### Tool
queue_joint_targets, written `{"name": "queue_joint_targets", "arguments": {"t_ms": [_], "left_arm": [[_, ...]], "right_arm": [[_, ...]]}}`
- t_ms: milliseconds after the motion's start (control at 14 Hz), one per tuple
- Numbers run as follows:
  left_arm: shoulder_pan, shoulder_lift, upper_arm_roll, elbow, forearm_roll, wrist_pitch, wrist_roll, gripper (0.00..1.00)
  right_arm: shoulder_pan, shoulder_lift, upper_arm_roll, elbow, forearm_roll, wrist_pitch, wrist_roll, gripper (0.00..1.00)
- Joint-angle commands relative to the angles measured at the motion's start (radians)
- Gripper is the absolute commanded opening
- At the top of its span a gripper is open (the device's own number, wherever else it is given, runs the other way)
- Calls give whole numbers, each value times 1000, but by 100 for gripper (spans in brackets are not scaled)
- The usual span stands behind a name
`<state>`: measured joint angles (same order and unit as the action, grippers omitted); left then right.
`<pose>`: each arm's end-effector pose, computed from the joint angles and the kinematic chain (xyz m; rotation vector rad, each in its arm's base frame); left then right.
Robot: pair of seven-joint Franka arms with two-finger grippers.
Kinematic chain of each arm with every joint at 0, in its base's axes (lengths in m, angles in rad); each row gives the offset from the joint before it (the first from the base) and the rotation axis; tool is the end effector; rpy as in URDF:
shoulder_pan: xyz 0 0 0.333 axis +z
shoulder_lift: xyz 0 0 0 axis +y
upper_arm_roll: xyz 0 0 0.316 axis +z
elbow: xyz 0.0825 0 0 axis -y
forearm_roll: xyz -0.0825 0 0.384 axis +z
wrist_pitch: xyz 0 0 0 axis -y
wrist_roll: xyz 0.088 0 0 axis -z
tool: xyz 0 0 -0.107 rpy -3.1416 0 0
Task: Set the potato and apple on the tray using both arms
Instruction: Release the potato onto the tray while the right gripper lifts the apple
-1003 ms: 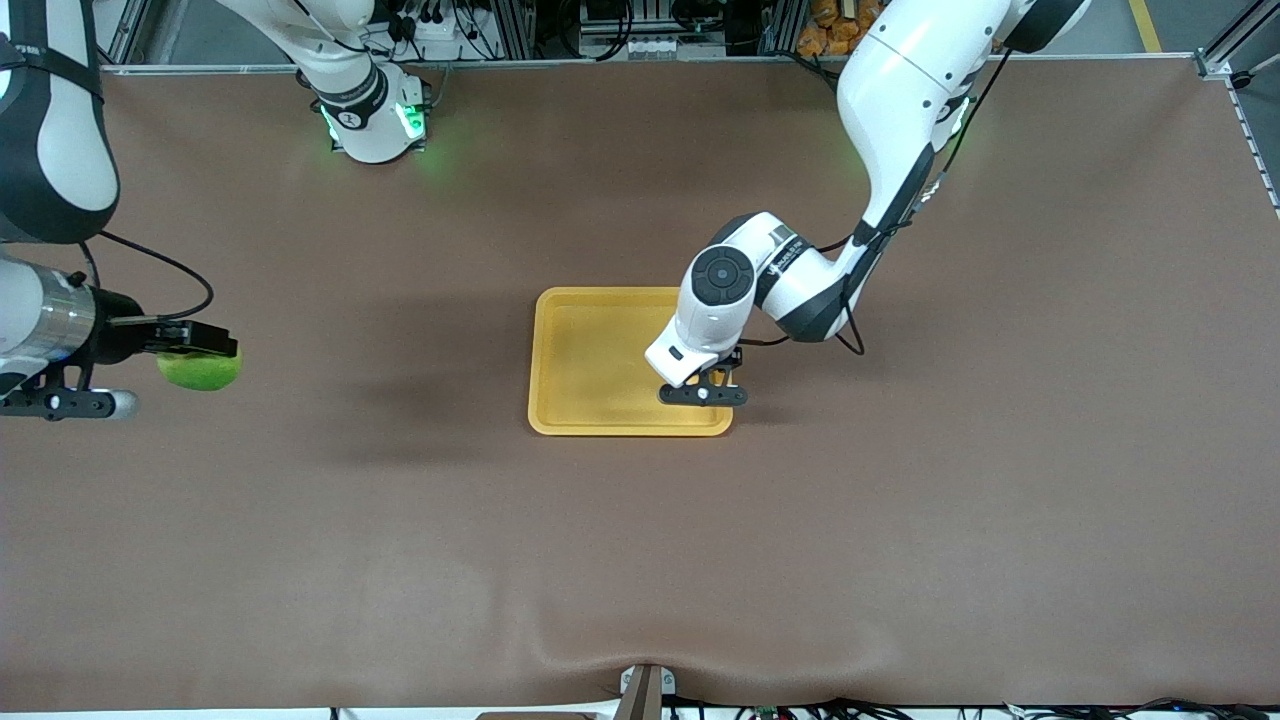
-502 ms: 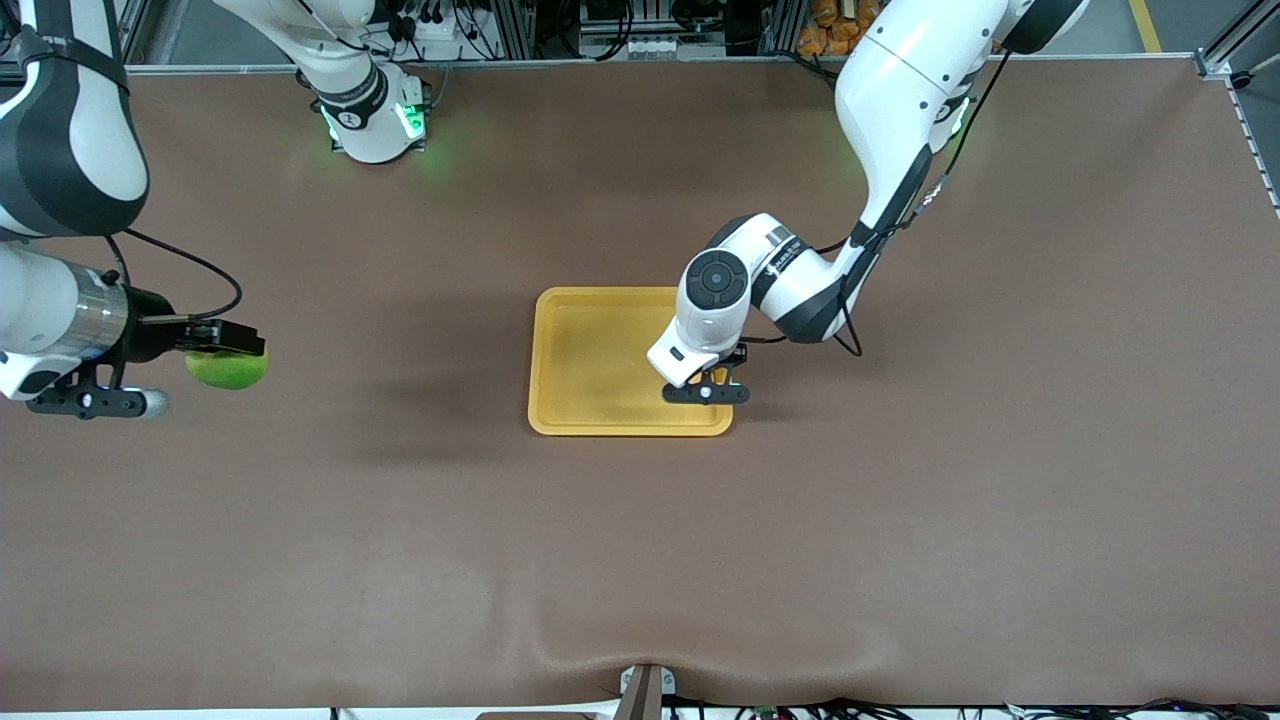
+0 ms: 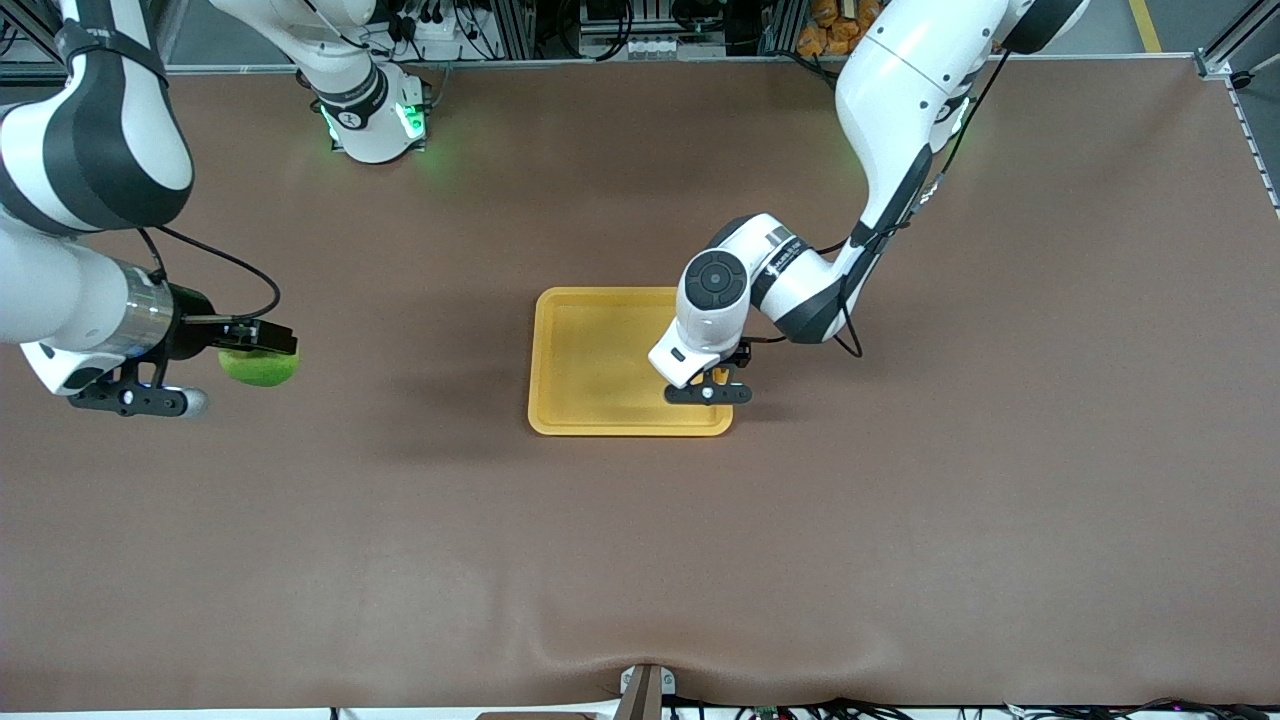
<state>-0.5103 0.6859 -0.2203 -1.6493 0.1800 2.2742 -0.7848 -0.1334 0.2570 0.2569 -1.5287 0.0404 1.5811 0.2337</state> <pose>0.5214 -0.4386 0.2158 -3.1171 0.0310 0.0513 0.6126 0.0645 0.4987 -3.0504 0.1776 0.3249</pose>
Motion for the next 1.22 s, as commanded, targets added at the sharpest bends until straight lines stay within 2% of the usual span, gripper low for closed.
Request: {"name": "queue_joint_targets", "arguments": {"t_ms": [0, 358, 717, 932, 1147], "left_arm": [[-2, -37, 4, 22, 32, -80, -30, 100], [53, -179, 3, 31, 27, -211, -24, 100], [136, -258, -1, 143, 13, -436, -18, 100], [219, -331, -4, 143, 12, -476, 89, 100], [314, -382, -8, 151, -39, -496, 125, 100]], "right_arm": [[43, -9, -8, -1, 21, 5, 71, 0], [112, -5, -10, -5, 19, 28, 180, 0], [201, 7, -10, -10, 18, 66, 324, 0], [222, 17, -10, -10, 18, 83, 342, 0], [244, 36, -10, -13, 18, 99, 343, 0]]}}
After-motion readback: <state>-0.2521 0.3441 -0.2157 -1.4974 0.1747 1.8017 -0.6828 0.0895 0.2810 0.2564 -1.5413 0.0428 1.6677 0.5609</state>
